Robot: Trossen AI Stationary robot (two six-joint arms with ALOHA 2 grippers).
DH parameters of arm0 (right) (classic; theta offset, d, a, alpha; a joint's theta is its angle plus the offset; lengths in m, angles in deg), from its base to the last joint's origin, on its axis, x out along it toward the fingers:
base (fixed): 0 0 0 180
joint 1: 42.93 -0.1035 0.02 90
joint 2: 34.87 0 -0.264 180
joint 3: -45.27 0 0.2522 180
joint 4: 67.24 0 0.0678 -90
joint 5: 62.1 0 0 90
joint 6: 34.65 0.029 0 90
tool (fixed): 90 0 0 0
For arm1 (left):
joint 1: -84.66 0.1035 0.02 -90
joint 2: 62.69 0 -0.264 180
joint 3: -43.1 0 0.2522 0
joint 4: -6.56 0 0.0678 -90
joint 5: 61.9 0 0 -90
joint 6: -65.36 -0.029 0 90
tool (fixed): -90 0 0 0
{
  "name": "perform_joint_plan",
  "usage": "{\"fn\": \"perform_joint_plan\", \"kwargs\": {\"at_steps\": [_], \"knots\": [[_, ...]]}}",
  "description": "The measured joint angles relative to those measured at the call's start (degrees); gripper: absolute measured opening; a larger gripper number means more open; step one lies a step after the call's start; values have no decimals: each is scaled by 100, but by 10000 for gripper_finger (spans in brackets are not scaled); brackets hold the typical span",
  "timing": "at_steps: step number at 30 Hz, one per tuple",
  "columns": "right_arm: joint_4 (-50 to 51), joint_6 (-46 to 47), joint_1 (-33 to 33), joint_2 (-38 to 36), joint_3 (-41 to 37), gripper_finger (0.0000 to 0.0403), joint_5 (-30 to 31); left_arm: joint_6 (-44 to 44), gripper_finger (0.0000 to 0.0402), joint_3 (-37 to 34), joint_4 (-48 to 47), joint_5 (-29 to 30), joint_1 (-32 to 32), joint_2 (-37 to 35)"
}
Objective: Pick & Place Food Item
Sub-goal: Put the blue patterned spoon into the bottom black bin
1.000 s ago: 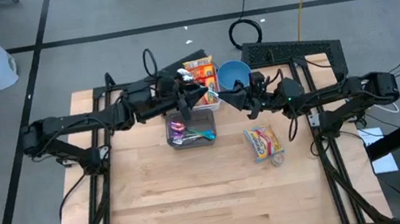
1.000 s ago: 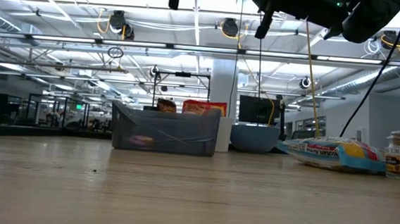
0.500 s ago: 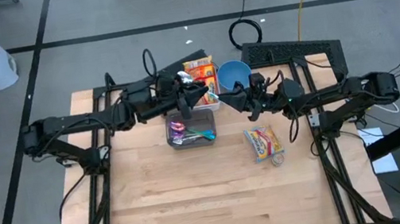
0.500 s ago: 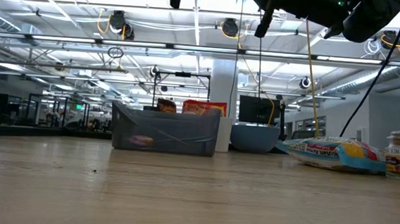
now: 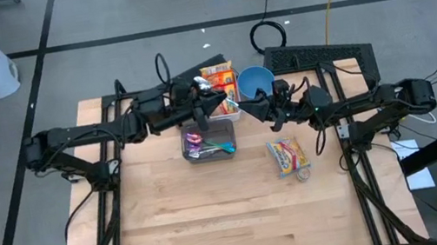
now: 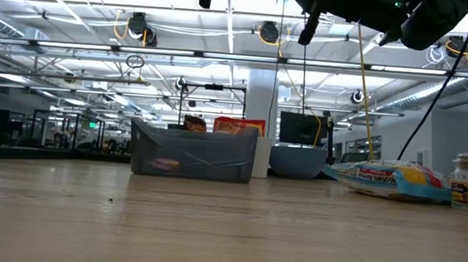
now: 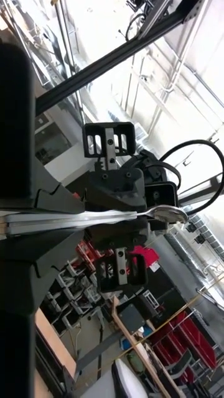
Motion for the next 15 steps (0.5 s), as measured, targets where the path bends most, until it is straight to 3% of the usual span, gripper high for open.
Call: {"fn": "perform_joint_plan", "kwargs": {"at_steps": [2, 10, 15], "knots": [[-4, -4, 0, 0, 0, 21, -4, -46, 24, 0, 7, -28, 0, -2], [-2, -2, 0, 0, 0, 21, -4, 6, 39, 0, -27, -12, 2, -4], [86, -12, 0, -2, 1, 39, 12, -45, 25, 0, -44, -16, 0, -7]]}}
